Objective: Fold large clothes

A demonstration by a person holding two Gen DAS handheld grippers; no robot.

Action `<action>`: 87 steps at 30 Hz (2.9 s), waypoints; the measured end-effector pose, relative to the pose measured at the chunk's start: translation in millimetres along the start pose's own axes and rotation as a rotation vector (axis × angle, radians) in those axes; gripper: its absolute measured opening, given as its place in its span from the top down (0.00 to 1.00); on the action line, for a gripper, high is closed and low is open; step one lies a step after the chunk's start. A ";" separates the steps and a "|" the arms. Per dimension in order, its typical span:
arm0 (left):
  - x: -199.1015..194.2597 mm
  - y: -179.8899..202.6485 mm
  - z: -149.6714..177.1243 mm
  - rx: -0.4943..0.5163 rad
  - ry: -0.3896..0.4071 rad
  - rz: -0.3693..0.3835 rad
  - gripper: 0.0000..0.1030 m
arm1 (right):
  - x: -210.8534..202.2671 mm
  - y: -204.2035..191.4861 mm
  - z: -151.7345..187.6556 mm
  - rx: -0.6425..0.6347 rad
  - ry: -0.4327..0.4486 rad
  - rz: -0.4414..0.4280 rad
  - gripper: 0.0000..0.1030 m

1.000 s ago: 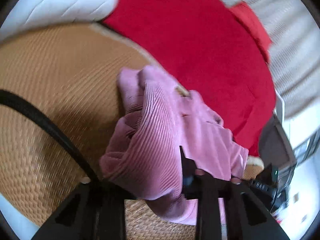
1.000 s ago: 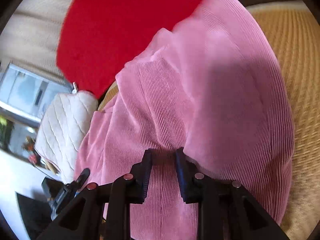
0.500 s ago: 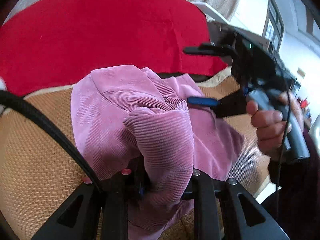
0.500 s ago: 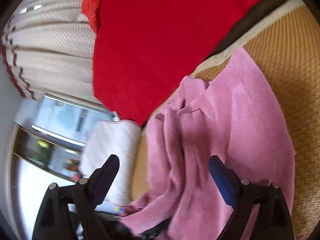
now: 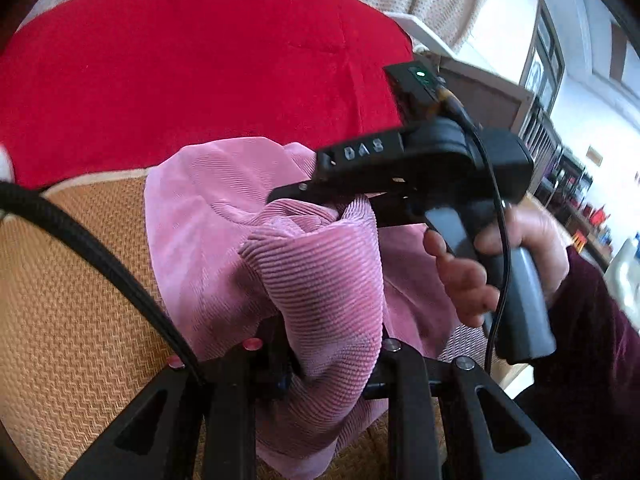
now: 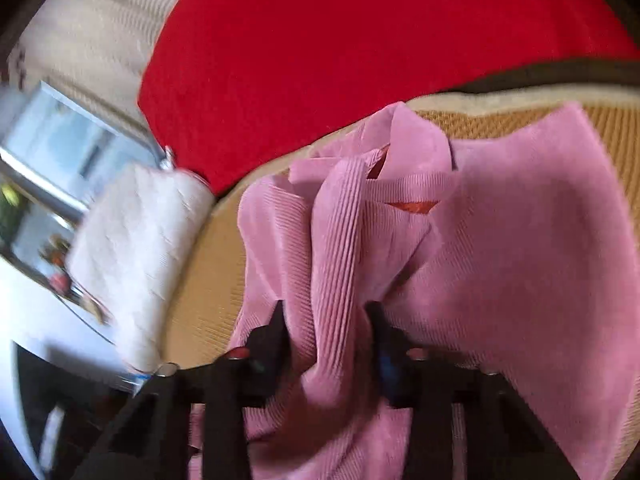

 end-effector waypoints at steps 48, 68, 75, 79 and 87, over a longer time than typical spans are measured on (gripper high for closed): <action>87.2 121.6 -7.6 0.138 -0.194 0.142 0.71 | -19.7 140.1 -29.8 0.135 0.059 0.067 0.89; -16.9 63.8 -30.9 0.136 -0.081 0.023 0.21 | -131.6 35.0 -10.9 -0.071 0.226 0.069 0.64; 21.9 42.6 50.4 0.325 -0.251 -0.153 0.19 | -60.8 53.4 82.6 -0.049 -0.085 0.229 0.70; 26.0 42.3 58.3 0.378 -0.232 -0.166 0.17 | -66.7 48.0 108.0 0.010 -0.082 0.204 0.69; 35.9 17.6 60.1 0.282 -0.292 -0.089 0.04 | -41.5 59.9 115.3 0.128 -0.082 0.120 0.69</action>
Point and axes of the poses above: each gripper's, at about its wrist camera, not at the fingertips, and x roughly the way its jaws point, y to its right, z to its underside, the point moved 10 cm from there along x, roughly the way its jaws point, and after that the axes turned 9 degrees about -x, right-handed, at the moved point
